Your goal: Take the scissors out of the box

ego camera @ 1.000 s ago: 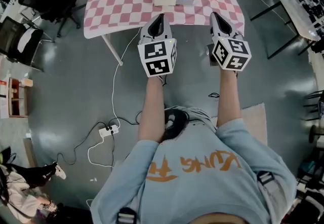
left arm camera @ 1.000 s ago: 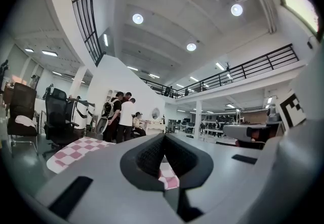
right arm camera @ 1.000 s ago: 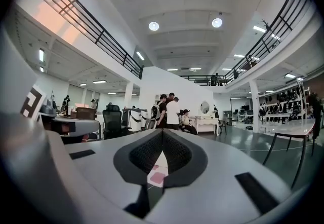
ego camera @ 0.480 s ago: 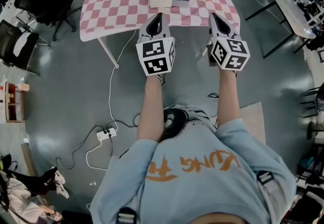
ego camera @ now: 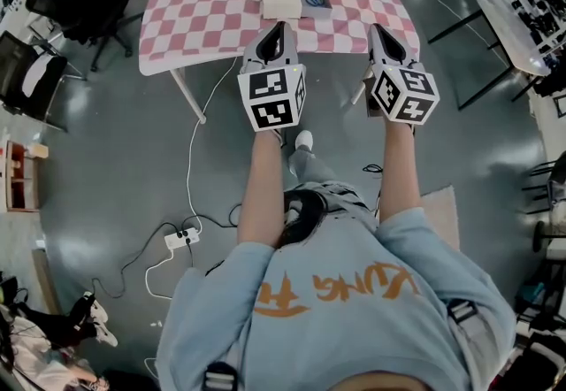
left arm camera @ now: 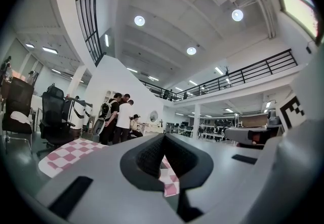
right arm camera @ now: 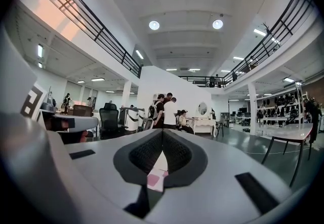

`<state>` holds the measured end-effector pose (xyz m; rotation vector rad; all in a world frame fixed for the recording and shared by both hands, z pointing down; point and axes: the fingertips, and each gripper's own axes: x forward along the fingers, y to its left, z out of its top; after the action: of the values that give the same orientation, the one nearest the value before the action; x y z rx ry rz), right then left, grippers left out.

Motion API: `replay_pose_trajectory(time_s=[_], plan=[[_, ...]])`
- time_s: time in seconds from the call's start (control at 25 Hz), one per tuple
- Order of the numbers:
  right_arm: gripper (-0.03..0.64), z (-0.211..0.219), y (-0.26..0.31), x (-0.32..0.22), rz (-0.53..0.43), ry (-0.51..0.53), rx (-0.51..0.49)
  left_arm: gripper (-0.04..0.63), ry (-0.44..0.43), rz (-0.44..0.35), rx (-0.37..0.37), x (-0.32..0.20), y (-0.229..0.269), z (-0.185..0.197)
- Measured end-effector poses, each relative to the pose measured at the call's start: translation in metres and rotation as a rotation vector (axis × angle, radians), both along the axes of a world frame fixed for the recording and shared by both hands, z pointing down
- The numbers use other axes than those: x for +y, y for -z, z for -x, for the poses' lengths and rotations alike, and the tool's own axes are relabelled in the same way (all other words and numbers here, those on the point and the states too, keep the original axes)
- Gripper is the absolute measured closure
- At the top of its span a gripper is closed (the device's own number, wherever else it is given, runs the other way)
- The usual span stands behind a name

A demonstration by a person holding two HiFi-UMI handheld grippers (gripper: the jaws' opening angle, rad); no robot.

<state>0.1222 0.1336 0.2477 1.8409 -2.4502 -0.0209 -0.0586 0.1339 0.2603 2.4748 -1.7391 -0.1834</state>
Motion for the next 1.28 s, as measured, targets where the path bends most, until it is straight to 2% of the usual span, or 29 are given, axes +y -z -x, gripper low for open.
replay_pose_trajectory(time_s=[0.28,0.56,0.76,1.0,1.28], plan=[[0.618,0.006,-0.008,-0.039,0.009,0.017,-0.030,0.578,0.015,0.006,-0.033,-0.033,-0.004,0.005],[0.618,-0.005,-0.031,-0.094,0.054,0.003,-0.040,0.578,0.010,0.055,-0.035,-0.087,-0.030,-0.004],[0.618,-0.008,-0.063,-0.140,0.133,0.001,-0.014,0.578,-0.002,0.145,-0.001,-0.132,-0.071,-0.014],[0.618,-0.030,-0.114,-0.186,0.244,-0.026,0.005,0.578,0.030,0.252,-0.051,-0.185,-0.123,-0.020],[0.618,-0.062,-0.143,-0.242,0.302,-0.051,-0.011,0.578,0.001,0.313,-0.039,-0.241,-0.153,-0.053]])
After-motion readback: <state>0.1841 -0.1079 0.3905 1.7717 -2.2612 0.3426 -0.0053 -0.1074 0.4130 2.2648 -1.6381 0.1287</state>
